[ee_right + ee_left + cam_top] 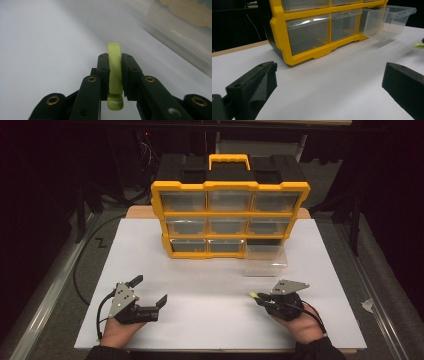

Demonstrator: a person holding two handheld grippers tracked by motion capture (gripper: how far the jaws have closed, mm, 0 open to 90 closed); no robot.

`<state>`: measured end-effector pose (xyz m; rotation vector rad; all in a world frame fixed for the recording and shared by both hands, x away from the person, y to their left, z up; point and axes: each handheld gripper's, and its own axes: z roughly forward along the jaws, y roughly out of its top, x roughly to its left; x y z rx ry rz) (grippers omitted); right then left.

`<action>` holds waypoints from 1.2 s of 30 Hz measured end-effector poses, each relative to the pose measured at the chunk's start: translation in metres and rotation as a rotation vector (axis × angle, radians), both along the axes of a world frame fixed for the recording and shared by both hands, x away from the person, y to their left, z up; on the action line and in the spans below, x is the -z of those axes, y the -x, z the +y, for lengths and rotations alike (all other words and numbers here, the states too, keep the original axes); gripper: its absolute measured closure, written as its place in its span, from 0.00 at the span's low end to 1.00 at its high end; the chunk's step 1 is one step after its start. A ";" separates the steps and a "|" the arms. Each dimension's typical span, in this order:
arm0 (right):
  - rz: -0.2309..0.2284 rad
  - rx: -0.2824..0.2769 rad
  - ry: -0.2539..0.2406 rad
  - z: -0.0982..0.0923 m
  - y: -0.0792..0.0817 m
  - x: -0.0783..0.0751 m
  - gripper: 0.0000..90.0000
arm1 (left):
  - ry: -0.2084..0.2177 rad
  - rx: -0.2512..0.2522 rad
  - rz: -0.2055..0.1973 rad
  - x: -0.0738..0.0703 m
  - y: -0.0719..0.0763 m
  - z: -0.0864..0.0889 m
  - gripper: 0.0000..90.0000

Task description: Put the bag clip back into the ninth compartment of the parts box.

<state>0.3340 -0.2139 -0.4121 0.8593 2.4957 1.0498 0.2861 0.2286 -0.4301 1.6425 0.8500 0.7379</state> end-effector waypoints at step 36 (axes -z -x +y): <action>0.177 -0.036 0.221 0.011 -0.019 -0.016 0.89 | 0.017 0.006 -0.001 0.000 0.001 0.001 0.00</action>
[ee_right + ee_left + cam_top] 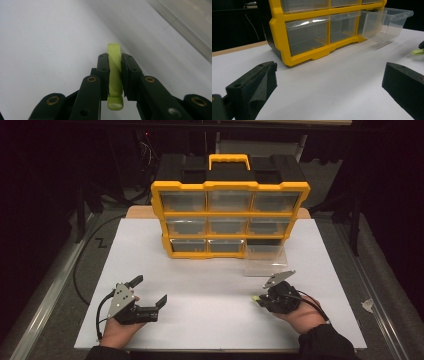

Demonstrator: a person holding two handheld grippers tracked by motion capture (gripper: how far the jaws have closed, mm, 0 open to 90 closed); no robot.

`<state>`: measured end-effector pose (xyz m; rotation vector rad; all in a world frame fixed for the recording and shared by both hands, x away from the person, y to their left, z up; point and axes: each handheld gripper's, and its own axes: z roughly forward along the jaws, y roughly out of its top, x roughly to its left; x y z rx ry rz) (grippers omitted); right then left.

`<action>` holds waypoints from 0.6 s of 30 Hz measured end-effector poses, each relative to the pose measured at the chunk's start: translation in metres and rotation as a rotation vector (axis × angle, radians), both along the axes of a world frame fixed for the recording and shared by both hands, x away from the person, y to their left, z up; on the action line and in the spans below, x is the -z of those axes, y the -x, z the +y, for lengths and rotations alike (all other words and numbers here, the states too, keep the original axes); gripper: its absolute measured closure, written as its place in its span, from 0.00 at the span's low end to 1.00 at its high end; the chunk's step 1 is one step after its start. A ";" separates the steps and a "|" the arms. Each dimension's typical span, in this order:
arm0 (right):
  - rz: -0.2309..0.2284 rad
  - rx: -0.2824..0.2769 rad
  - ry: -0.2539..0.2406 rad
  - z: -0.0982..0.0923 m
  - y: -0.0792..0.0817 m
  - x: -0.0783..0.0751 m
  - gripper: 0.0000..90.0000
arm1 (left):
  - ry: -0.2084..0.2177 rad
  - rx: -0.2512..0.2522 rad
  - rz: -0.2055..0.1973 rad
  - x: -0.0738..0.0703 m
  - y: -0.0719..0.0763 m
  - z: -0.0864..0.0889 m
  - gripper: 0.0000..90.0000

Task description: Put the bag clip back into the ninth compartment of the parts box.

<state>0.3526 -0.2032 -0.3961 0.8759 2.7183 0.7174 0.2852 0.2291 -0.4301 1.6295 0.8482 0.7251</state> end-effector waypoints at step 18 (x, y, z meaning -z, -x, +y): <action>0.074 -0.047 0.061 -0.006 -0.008 -0.010 0.89 | -0.004 -0.003 -0.004 0.000 0.000 0.000 0.00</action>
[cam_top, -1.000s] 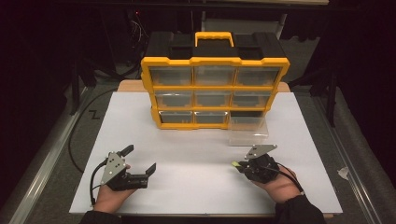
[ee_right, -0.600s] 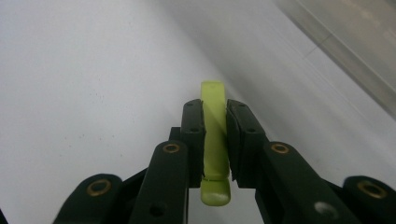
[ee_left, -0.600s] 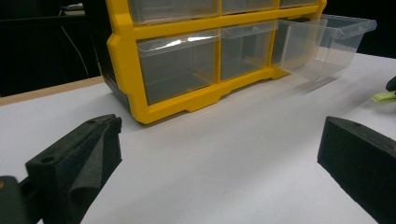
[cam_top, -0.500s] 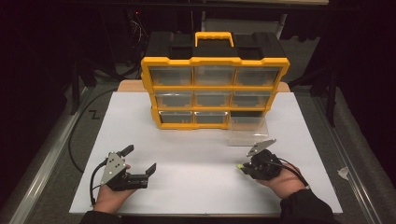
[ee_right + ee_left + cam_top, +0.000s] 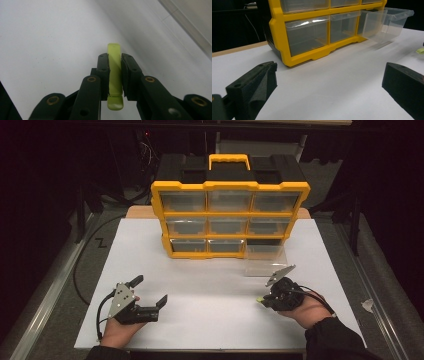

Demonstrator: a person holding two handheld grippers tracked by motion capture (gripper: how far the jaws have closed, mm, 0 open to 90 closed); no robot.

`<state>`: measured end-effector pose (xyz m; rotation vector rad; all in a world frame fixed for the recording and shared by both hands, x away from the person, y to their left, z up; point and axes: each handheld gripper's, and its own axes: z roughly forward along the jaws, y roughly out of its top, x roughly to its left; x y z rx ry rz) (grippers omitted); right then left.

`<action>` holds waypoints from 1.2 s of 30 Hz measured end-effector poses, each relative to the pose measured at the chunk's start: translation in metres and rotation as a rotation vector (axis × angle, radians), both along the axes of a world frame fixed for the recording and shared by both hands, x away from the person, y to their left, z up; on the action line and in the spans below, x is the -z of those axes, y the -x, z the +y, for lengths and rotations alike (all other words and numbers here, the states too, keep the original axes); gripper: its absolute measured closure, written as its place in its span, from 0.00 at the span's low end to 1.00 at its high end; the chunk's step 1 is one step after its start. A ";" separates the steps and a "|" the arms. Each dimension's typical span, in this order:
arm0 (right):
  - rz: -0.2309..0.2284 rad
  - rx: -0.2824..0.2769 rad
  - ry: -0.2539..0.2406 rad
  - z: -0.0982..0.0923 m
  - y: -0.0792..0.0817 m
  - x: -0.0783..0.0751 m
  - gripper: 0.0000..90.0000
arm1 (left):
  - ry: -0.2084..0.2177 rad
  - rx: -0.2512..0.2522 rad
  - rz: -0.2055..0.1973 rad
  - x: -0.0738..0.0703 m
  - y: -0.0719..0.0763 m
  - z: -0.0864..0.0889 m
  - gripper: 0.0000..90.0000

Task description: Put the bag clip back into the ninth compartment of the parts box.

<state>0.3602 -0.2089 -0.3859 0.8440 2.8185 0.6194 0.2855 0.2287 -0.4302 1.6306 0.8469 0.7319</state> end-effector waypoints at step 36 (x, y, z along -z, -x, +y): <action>0.027 -0.076 0.063 0.005 -0.011 -0.038 0.89 | -0.002 0.007 -0.003 0.000 0.000 0.000 0.00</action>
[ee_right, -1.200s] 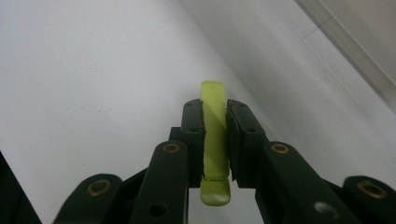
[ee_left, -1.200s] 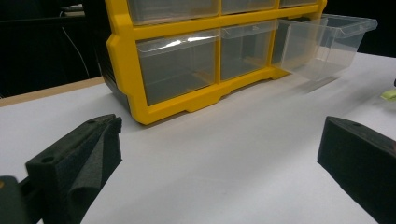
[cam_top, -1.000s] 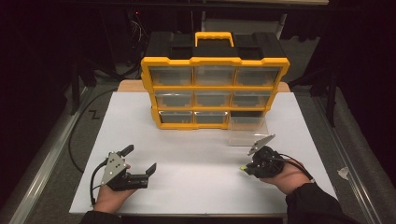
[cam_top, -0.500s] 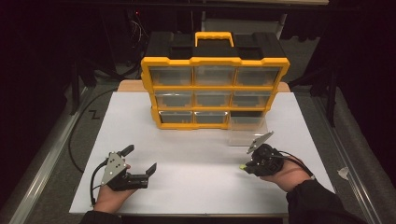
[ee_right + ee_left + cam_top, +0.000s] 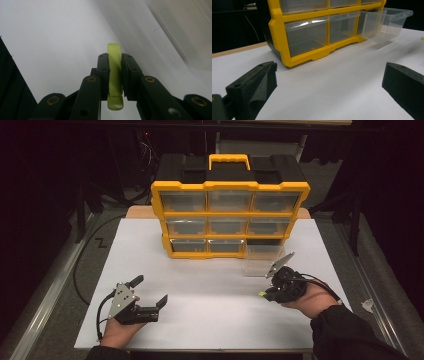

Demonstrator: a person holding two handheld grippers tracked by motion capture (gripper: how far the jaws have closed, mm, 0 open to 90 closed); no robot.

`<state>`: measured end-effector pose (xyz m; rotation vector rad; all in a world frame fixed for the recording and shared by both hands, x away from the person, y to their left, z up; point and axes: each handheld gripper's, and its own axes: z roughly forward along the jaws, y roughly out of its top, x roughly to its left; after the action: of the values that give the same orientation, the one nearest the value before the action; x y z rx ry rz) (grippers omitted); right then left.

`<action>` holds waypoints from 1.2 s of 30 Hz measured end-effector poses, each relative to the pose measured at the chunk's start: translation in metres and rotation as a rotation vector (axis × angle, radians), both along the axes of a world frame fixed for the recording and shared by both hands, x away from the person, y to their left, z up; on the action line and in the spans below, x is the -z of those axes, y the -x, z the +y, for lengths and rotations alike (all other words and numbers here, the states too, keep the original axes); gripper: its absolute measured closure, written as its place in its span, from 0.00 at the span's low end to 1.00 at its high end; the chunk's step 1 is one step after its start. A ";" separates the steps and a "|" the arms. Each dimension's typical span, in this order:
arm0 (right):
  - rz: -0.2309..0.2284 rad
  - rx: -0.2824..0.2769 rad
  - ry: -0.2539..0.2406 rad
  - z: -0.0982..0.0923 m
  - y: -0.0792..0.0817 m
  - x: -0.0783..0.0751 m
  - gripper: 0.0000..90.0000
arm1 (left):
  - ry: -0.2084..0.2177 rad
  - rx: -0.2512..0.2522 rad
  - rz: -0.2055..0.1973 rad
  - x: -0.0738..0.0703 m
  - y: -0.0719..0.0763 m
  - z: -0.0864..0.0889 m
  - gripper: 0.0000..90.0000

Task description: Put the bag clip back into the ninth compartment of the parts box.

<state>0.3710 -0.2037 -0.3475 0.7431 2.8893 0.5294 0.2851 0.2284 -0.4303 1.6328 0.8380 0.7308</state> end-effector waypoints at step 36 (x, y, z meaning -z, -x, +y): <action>-0.021 -0.020 0.031 -0.002 -0.013 -0.045 0.89 | 0.004 0.002 -0.002 0.000 0.001 0.000 0.00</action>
<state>0.3842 -0.2059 -0.3022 0.7012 2.8816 0.4907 0.2845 0.2289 -0.4299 1.6289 0.8350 0.7289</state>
